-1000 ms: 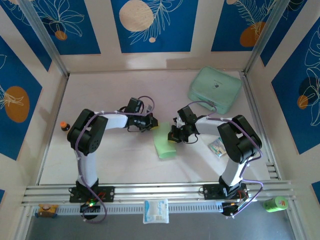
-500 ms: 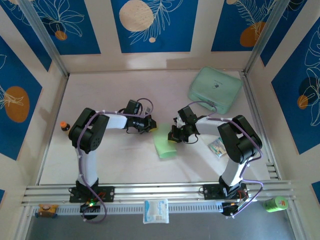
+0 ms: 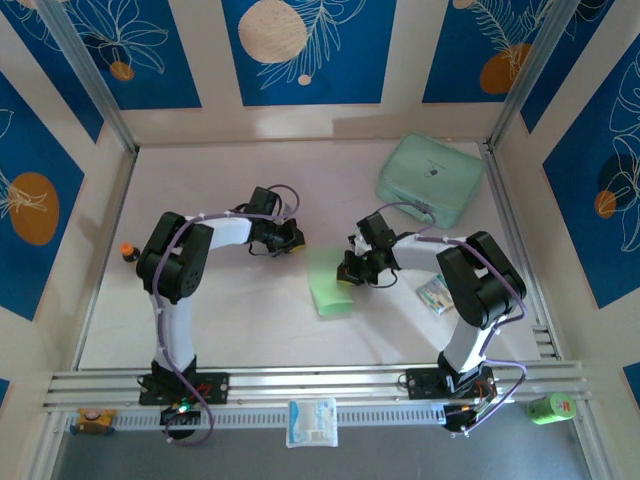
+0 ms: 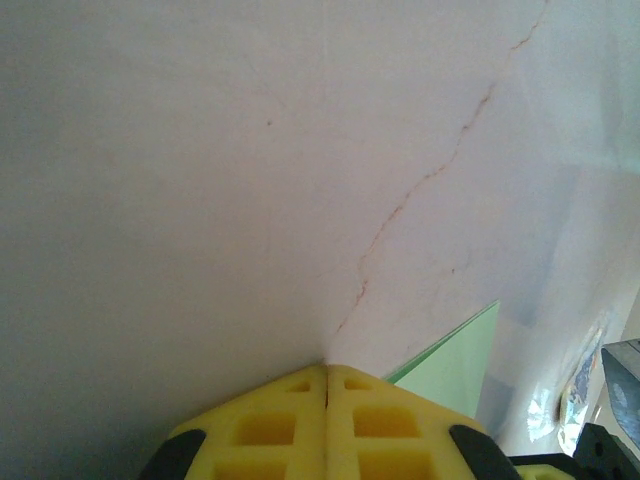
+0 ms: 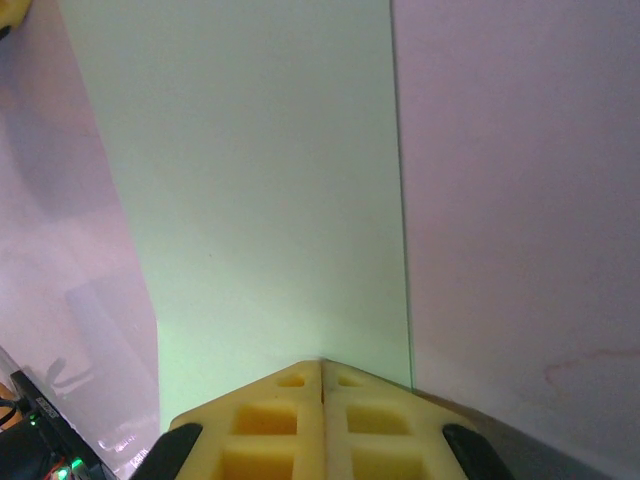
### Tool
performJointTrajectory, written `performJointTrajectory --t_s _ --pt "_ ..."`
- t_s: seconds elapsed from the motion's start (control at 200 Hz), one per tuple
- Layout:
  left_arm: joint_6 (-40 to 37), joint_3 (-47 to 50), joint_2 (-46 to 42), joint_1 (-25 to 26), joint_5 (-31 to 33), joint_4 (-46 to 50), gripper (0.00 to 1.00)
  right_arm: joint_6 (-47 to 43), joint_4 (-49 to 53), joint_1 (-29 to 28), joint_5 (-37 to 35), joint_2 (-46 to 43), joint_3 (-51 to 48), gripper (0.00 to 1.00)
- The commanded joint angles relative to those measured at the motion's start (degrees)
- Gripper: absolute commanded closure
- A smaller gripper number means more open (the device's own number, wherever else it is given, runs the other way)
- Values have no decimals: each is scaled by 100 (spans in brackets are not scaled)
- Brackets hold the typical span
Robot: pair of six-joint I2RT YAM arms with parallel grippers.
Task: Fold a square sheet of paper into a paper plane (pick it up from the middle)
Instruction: First fold the square sheet of paper in half at the center of the table.
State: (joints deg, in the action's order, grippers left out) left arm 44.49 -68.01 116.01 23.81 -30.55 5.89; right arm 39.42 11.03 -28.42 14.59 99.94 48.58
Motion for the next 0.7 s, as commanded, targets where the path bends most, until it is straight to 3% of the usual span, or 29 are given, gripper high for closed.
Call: performJointTrajectory --t_s 0.0,0.135,0.32,0.695 --pt "-28 -30 -192 -69 394 403 100 53 697 56 -653 166 -287 100" --pt "-1 90 -718 -27 395 458 98 57 682 59 -663 166 -281 100" --pt "118 434 -1152 324 -76 225 98 66 717 70 -702 148 -270 100" --pt "657 1193 -997 1199 -742 -730 98 49 761 100 -711 157 -235 100"
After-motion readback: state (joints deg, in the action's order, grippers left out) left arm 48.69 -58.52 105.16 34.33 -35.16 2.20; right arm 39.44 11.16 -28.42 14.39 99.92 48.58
